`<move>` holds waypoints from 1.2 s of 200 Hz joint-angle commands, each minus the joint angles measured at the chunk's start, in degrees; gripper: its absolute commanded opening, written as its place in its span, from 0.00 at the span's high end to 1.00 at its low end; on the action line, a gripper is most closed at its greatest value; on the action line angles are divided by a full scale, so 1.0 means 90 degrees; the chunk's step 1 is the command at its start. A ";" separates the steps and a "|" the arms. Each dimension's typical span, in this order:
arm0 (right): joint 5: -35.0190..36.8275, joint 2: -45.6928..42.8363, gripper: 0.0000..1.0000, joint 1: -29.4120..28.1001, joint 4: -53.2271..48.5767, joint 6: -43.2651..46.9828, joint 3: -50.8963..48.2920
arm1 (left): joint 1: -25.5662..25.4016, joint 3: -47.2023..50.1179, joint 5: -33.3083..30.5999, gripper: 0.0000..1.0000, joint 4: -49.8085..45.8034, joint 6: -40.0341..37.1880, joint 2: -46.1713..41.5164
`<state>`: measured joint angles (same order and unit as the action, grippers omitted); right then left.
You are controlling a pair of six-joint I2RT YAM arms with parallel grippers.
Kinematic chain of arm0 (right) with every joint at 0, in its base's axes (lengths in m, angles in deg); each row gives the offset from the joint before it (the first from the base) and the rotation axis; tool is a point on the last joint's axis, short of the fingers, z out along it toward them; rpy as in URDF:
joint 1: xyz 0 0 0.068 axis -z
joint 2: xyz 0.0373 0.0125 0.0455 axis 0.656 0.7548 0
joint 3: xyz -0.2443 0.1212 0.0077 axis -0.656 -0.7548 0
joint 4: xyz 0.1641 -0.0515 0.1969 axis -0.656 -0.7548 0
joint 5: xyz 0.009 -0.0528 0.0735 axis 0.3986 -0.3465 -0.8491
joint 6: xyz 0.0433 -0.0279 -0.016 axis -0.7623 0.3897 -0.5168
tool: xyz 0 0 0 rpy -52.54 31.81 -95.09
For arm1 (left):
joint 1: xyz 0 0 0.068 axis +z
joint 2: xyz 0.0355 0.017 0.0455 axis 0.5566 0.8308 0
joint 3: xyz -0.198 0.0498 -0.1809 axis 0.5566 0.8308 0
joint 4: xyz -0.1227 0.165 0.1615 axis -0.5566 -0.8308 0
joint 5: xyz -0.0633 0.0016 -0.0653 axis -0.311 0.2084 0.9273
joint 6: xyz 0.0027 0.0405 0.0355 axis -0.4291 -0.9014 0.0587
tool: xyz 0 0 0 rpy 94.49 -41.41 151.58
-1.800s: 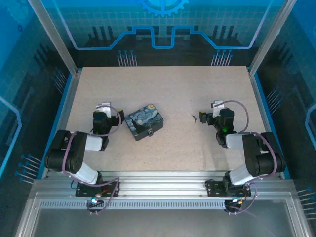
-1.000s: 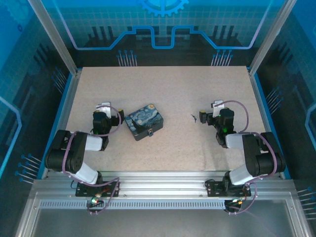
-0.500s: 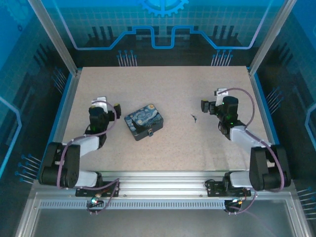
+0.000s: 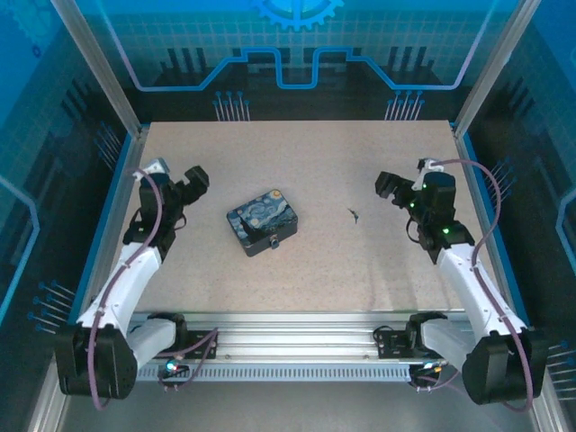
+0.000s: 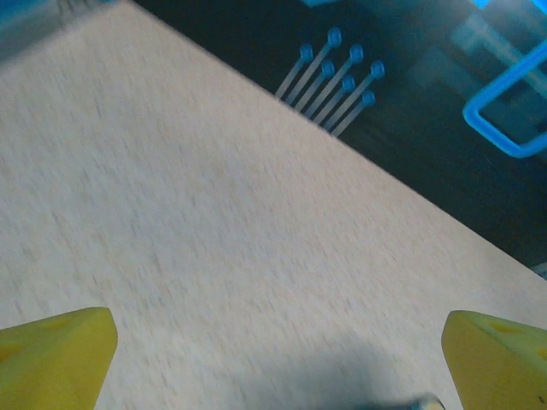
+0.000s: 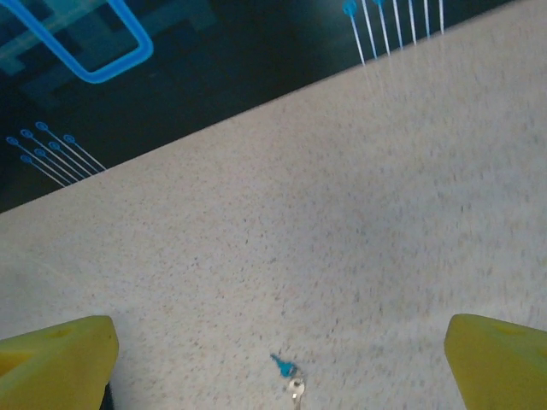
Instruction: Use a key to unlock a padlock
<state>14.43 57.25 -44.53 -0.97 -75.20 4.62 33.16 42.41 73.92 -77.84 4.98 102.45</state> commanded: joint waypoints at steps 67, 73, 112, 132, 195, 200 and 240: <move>-0.1127 -0.0355 0.00 -0.1436 -0.1194 -0.0333 -0.0075 | -0.1153 0.1189 0.1776 0.02 -0.1317 0.1730 -0.0599; -0.1031 -0.0332 0.00 -0.1610 -0.1255 -0.0332 -0.0051 | -0.1238 0.1221 0.1760 0.02 -0.1201 0.1777 -0.0549; -0.0401 -0.0059 0.03 -0.2501 -0.1415 -0.0268 0.0029 | -0.1570 0.0931 0.1772 0.05 -0.0512 0.1845 0.0310; -0.0310 0.0172 0.05 -0.2653 -0.1437 -0.0306 0.0042 | -0.1671 0.0697 0.1723 0.06 -0.0260 0.1805 0.0775; -0.0325 0.0693 0.08 -0.2917 -0.1382 -0.0348 0.0121 | -0.1911 -0.0198 0.1976 0.09 0.0024 0.1452 0.2073; -0.0330 0.0742 0.08 -0.2926 -0.1380 -0.0356 0.0135 | -0.1957 -0.0288 0.2008 0.10 0.0014 0.1403 0.2172; -0.0516 0.1229 0.10 -0.2952 -0.1332 -0.0454 0.0318 | -0.2256 -0.1045 0.2324 0.10 -0.0055 0.1030 0.2944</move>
<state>10.80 66.01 -70.34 -12.73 -78.41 4.79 14.73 37.60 91.14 -79.09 17.99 125.83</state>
